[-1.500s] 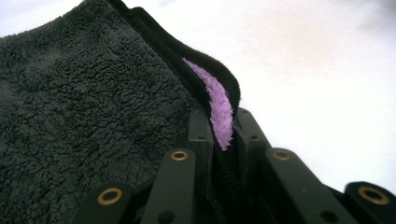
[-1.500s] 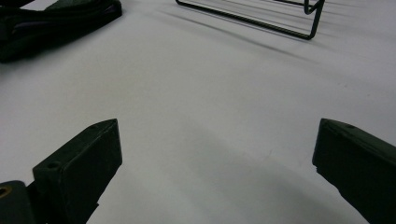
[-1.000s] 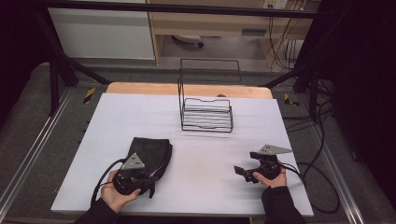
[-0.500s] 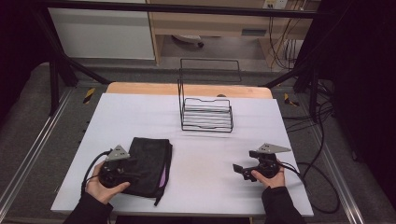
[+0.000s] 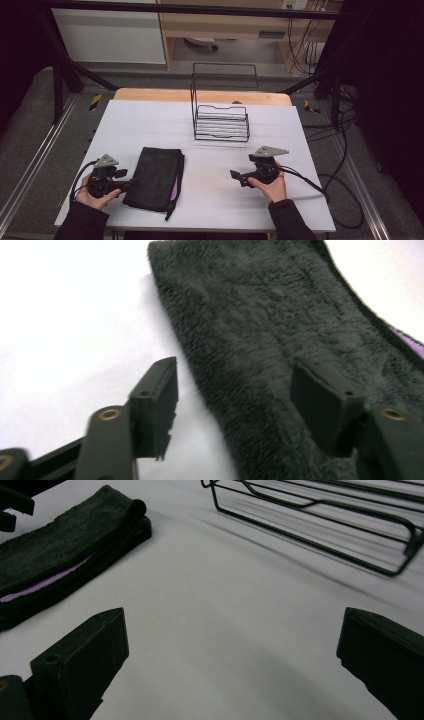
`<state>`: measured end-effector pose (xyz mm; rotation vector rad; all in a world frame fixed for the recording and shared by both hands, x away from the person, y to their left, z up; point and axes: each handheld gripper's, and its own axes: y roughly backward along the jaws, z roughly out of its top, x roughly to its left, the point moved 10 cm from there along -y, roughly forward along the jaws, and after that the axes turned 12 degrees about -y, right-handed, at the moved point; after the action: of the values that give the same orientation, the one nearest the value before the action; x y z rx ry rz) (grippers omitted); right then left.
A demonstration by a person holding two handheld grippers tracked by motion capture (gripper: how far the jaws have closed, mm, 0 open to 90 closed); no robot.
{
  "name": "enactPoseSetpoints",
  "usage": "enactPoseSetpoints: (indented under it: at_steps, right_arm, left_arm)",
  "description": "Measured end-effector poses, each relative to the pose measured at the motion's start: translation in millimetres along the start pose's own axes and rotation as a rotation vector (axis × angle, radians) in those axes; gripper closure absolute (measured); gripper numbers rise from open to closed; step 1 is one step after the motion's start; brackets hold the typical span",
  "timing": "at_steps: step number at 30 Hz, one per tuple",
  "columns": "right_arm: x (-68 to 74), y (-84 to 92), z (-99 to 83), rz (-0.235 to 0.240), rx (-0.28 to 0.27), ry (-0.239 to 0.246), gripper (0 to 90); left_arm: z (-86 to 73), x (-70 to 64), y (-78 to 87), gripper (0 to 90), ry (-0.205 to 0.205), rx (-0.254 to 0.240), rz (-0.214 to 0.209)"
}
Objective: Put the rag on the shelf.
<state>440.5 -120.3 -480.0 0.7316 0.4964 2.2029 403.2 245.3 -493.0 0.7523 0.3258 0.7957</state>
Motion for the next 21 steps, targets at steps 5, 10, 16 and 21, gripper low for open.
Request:
enactPoseSetpoints:
  at_steps: [5,10,16,21]
  right_arm:
    - [25.5,-23.9,13.8,0.025,-0.002,0.013,1.6]
    - [52.6,-53.6,26.6,0.042,0.011,0.045,4.2]
    - [72.7,-83.2,39.1,0.06,0.014,0.043,7.4]
    - [83.6,-117.8,48.3,0.056,0.022,0.037,13.1]
  left_arm:
    - [-10.5,2.8,-0.1,48.0,0.016,0.026,-0.003]
    - [-14.8,0.5,-1.4,57.3,0.015,0.043,-0.02]
    - [-17.8,-5.8,-3.9,63.5,0.019,0.059,-0.042]
    - [-18.5,-8.6,-5.6,68.8,0.015,0.065,-0.046]
